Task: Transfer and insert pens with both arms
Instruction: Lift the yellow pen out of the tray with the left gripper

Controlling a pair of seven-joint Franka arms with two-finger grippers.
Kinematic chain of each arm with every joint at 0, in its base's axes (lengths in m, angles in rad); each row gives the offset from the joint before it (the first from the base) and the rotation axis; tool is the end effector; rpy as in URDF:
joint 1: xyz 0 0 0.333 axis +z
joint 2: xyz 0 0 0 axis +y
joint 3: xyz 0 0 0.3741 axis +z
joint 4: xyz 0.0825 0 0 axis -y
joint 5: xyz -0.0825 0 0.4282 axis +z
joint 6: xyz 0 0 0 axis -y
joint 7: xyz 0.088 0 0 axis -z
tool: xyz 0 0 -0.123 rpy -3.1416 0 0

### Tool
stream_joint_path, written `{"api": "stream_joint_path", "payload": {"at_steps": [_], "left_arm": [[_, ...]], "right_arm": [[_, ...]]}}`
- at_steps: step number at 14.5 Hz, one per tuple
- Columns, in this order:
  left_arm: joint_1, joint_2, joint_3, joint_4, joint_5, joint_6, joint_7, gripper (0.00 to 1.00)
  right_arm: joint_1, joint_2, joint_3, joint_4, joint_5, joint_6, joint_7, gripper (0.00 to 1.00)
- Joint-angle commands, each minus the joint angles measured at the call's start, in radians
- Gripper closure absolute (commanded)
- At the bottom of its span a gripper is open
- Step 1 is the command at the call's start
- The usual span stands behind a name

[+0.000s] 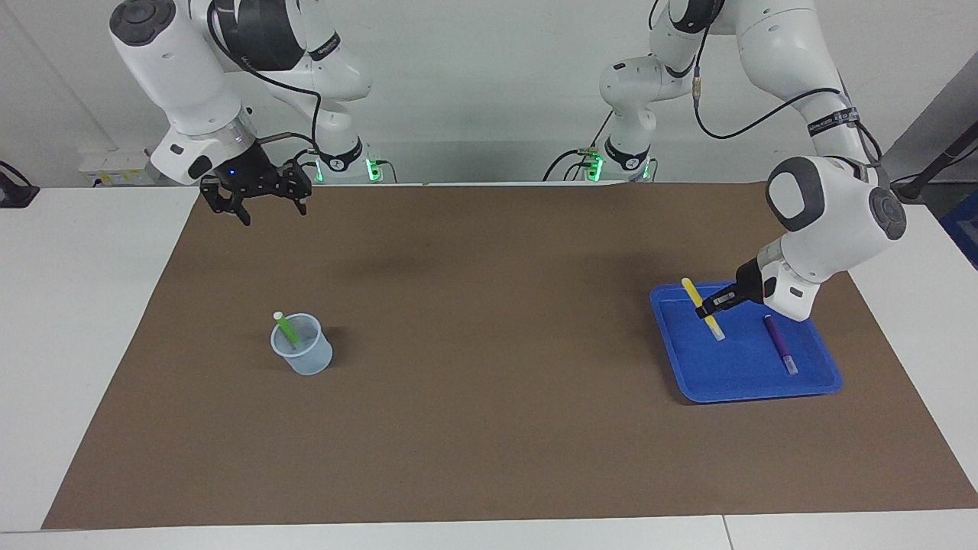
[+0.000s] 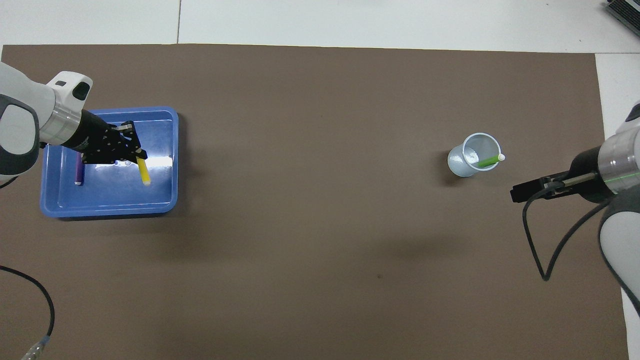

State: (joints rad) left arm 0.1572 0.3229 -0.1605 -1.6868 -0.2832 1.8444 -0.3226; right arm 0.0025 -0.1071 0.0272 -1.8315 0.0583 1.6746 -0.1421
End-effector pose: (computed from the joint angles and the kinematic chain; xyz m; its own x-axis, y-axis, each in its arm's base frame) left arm 0.6875 -0.0184 0.4258 0.8927 0.3676 -0.2608 0.4274 -0.8740 0.2310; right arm 0.5592 0.0239 0.6027 0.9855 0.1645 -0.0417 0.1618 -0.9849 -0.0612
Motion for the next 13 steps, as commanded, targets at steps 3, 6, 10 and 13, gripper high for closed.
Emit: {"api": "stream_joint_path", "payload": {"at_steps": [3,6,10,13], "left_arm": [[-0.057,-0.022,0.007,-0.019,-0.137,-0.016,-0.271,1.00],[-0.088,-0.022,0.007,-0.024,-0.215,-0.004,-0.410,1.00],[-0.174,-0.022,0.007,-0.036,-0.330,0.068,-0.556,1.00],[-0.240,-0.012,0.009,-0.021,-0.442,0.159,-0.665,1.00]], "right_arm": [[-0.012,-0.023,0.002,-0.029,0.005,0.028,0.001,0.00],[-0.003,-0.032,0.002,-0.041,0.002,0.031,0.007,0.00],[-0.003,-0.029,0.002,-0.043,0.002,0.066,0.006,0.00],[-0.004,-0.029,0.002,-0.041,0.002,0.056,0.003,0.00]]}}
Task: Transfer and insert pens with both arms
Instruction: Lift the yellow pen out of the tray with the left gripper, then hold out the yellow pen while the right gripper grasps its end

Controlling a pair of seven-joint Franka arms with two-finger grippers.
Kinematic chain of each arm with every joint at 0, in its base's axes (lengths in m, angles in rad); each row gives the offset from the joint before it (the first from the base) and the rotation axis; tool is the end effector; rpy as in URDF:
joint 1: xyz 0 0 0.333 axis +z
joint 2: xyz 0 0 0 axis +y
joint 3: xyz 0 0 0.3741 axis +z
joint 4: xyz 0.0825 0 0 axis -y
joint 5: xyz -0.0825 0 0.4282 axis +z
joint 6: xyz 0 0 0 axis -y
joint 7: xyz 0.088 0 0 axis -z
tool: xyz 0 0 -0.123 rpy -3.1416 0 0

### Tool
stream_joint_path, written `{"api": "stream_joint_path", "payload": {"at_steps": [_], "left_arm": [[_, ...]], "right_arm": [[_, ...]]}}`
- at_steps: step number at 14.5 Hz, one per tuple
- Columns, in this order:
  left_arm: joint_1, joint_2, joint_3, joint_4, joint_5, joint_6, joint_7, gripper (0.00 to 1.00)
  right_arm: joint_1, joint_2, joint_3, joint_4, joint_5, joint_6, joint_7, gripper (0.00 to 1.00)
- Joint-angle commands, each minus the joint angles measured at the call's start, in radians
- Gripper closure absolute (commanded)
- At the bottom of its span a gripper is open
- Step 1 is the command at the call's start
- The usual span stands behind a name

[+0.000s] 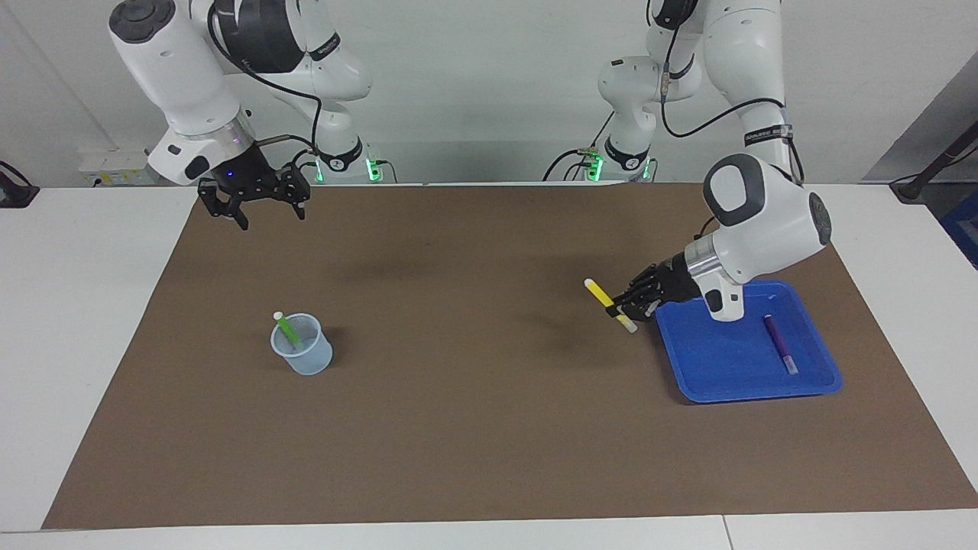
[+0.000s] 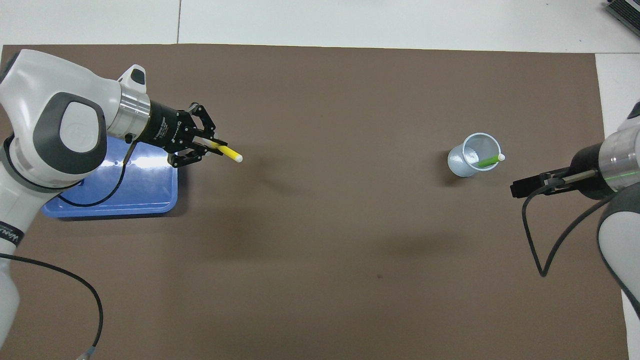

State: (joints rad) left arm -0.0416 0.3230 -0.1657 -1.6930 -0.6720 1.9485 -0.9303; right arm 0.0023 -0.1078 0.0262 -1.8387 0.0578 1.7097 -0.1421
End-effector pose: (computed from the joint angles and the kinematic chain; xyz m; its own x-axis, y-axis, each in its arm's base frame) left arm 0.6829 -0.1837 0.4445 0.5010 0.6496 -0.5719 0.8596 -0.4500 0.2421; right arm 0.5626 0.0230 0.6023 0.9868 0.1615 -0.0135 0.1605 -0.9854 -0.0567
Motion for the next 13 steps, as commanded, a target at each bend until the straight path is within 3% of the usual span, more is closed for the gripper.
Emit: {"api": "stream_joint_path", "payload": {"at_steps": [1,5,10,13], "left_arm": [[-0.056,-0.010,0.014,-0.016,-0.057,0.084,-0.079,1.00],[-0.132,-0.004,0.012,-0.028,-0.089,0.194,-0.298,1.00],[-0.188,-0.010,0.011,-0.066,-0.294,0.289,-0.406,1.00],[-0.280,-0.010,0.009,-0.080,-0.339,0.371,-0.401,1.00]], "right_arm": [[-0.002,-0.029,0.003,-0.034,0.002,0.021,0.004,0.00],[-0.001,-0.030,0.006,-0.039,0.020,0.030,0.012,0.00],[0.014,-0.021,0.020,-0.044,0.331,0.132,0.090,0.00],[0.106,0.017,0.021,-0.044,0.402,0.241,0.168,0.00]]}}
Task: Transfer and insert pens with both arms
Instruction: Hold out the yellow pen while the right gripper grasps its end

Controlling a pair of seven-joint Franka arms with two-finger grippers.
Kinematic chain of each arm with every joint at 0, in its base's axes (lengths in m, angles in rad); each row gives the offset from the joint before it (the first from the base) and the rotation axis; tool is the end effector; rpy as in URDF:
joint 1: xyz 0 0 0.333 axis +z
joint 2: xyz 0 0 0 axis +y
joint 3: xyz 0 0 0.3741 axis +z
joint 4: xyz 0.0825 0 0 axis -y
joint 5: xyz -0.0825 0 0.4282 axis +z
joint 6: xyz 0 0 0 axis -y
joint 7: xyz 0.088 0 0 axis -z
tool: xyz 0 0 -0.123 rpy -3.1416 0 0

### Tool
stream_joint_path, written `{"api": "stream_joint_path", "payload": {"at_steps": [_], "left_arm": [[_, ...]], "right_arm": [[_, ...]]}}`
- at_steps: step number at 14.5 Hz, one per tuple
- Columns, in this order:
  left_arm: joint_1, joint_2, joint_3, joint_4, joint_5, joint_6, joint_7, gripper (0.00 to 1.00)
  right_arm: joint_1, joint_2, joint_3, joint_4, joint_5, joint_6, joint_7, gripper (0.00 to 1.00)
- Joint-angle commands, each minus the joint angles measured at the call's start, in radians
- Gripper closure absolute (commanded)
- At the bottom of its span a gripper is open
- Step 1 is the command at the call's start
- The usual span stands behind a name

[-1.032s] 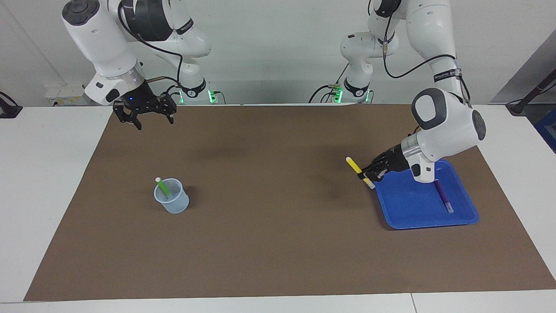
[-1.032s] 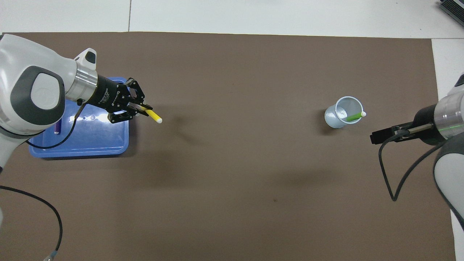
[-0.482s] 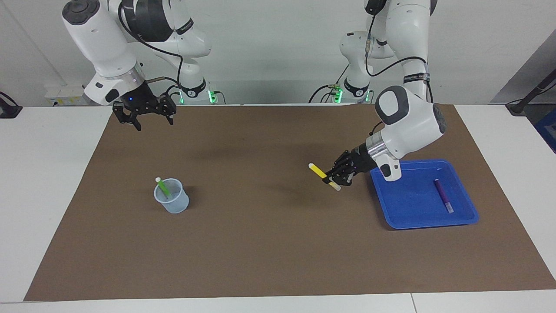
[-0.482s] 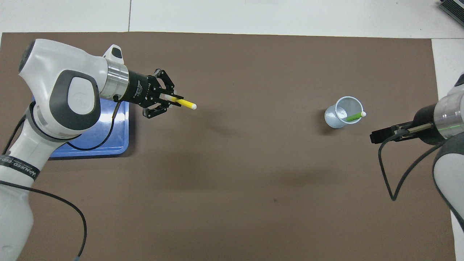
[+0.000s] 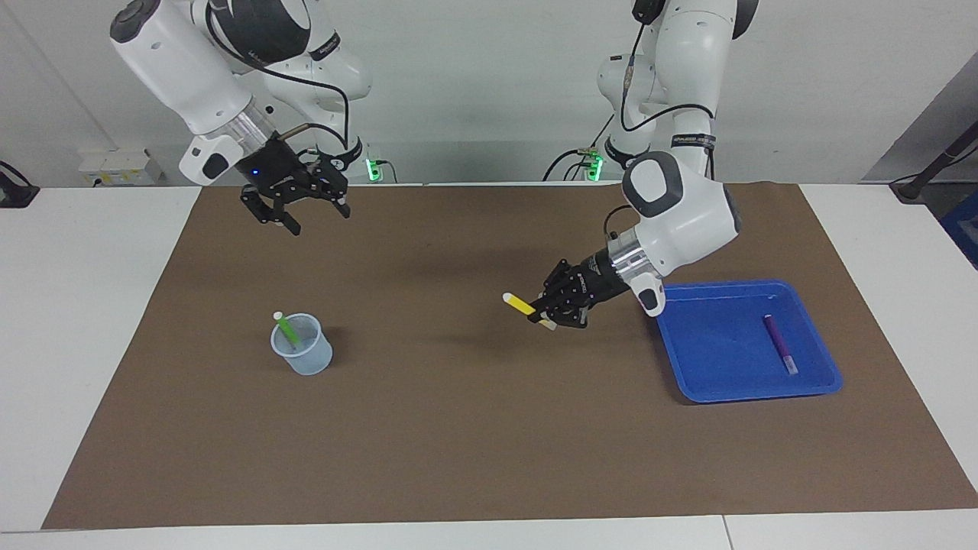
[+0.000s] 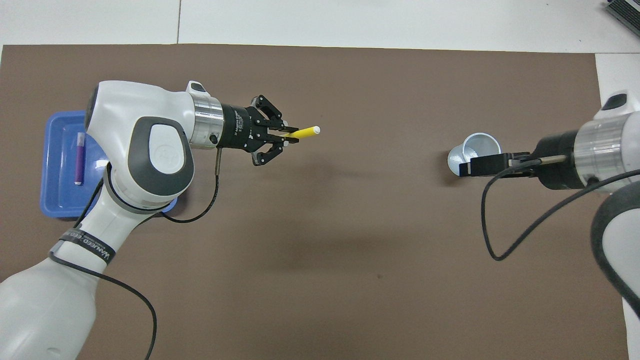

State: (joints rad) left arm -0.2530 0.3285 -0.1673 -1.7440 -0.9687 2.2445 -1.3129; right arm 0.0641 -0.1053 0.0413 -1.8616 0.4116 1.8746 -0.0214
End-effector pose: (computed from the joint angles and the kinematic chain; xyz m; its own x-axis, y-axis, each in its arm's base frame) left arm 0.6576 -0.3178 0.4412 0.1072 0.6508 -0.7517 0.9936 -0.0420 0.1053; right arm 0.5750 0.0985 0.6113 0.9948 0.0049 0.1022 0.0443 -0.9210 -0.3871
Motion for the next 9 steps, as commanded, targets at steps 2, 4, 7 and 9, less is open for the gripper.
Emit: {"api": "stream_joint_path", "payload": {"at_steps": [2,4,7,9], "left_arm": [[-0.091,-0.014,0.011,-0.031,-0.117,0.115,-0.019,1.00],[-0.077,-0.017,0.005,-0.031,-0.166,0.078,-0.017,1.00],[-0.089,-0.020,0.003,-0.031,-0.171,0.047,0.093,1.00],[-0.106,-0.022,-0.014,-0.032,-0.174,0.050,0.121,1.00]], "right_arm": [[0.081,0.051,0.006,-0.019,0.120,0.138,0.049,0.00],[0.121,0.070,0.006,-0.019,0.156,0.193,0.048,0.00],[0.152,0.072,0.005,-0.019,0.156,0.228,0.046,0.00],[0.151,0.081,0.005,-0.019,0.156,0.230,0.038,0.00]]}}
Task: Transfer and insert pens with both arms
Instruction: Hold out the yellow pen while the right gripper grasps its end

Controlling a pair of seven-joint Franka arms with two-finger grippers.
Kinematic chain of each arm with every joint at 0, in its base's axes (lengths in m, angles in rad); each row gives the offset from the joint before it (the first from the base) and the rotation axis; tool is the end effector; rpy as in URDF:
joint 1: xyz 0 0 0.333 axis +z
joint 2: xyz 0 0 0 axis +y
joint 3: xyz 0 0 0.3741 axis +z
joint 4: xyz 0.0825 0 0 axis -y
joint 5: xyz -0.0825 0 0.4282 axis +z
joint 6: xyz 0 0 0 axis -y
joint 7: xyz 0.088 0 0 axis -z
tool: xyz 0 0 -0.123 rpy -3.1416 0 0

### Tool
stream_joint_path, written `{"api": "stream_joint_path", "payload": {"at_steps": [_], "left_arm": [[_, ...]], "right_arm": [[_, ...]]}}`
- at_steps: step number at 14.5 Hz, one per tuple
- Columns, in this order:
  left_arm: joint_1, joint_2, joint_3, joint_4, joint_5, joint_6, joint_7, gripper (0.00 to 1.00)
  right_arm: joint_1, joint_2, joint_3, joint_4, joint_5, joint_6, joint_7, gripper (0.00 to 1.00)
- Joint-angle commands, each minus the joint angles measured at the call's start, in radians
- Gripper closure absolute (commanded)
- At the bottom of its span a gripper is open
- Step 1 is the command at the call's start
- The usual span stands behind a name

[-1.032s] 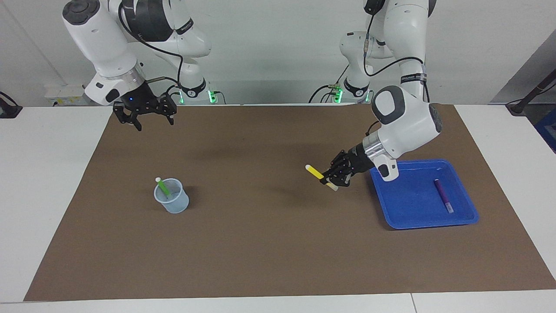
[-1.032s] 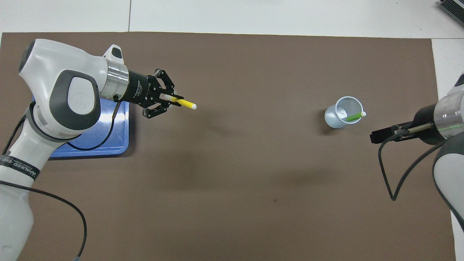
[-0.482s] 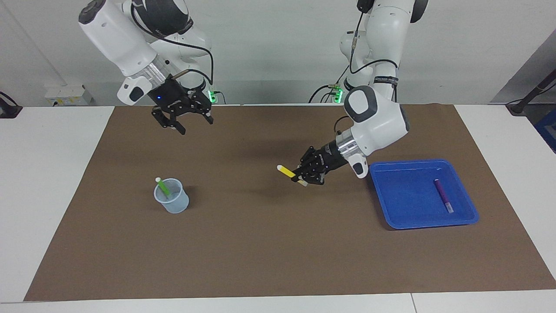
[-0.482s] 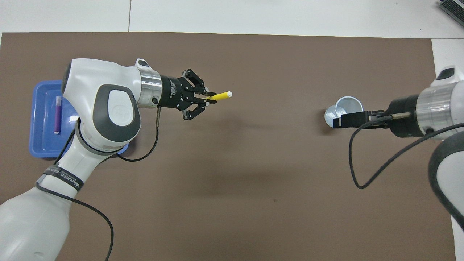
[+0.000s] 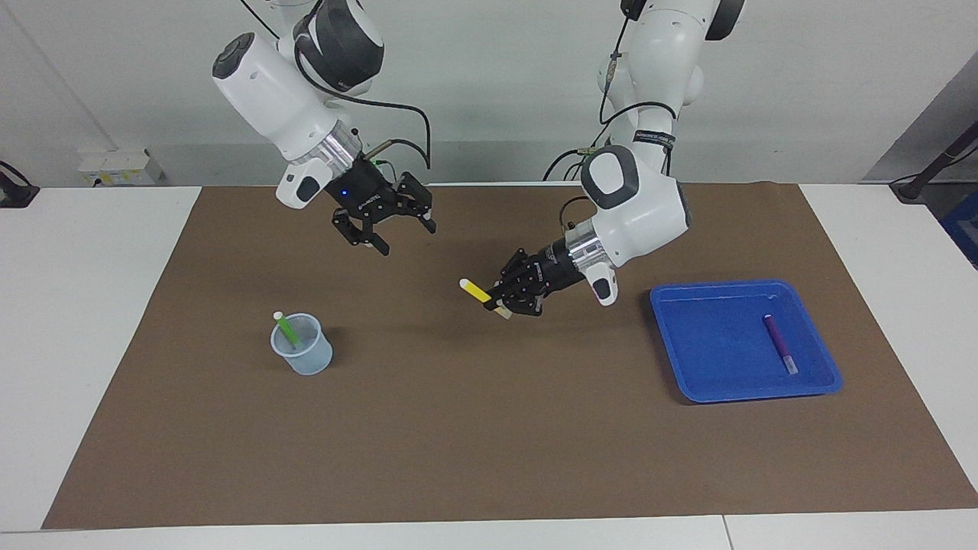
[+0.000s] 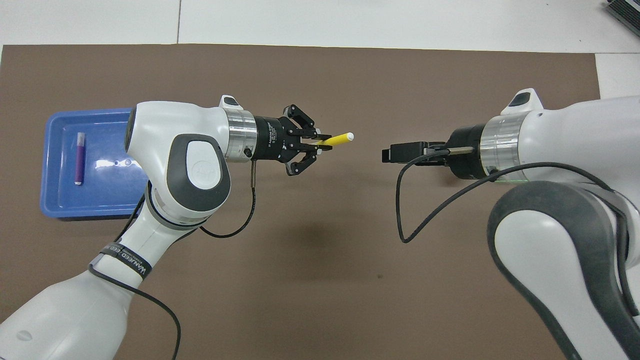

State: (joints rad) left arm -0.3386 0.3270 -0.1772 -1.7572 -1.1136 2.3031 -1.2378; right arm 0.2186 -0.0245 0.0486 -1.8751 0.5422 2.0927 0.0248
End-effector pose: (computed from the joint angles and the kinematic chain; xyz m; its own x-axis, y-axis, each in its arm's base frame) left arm 0.6296 -0.3758 0.4422 0.1414 0.5716 -0.8083 0.9895 -0.0562 0.1334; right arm 0.5943 0.1965 0.5803 0.9871 -0.0183 0.1590 0.0644 -0.8642 -0.4990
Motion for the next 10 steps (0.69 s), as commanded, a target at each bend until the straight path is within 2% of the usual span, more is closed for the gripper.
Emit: {"api": "stream_joint_path", "payload": {"at_steps": [1,4,7,10], "left_arm": [[-0.025,-0.020,-0.005,-0.021,-0.032,-0.010,0.046,1.00],[-0.026,-0.031,-0.008,-0.042,-0.038,-0.034,0.054,1.00],[-0.036,-0.031,-0.024,-0.041,-0.066,-0.031,0.055,1.00],[-0.037,-0.031,-0.028,-0.041,-0.074,-0.027,0.054,1.00]], "right_arm": [[-0.001,0.009,-0.001,-0.006,0.024,0.032,-0.008,0.00],[0.034,0.066,-0.001,0.002,0.022,0.117,-0.009,0.03],[0.059,0.104,-0.001,0.001,0.022,0.150,-0.023,0.24],[0.088,0.126,-0.001,-0.006,0.022,0.182,-0.026,0.30]]}}
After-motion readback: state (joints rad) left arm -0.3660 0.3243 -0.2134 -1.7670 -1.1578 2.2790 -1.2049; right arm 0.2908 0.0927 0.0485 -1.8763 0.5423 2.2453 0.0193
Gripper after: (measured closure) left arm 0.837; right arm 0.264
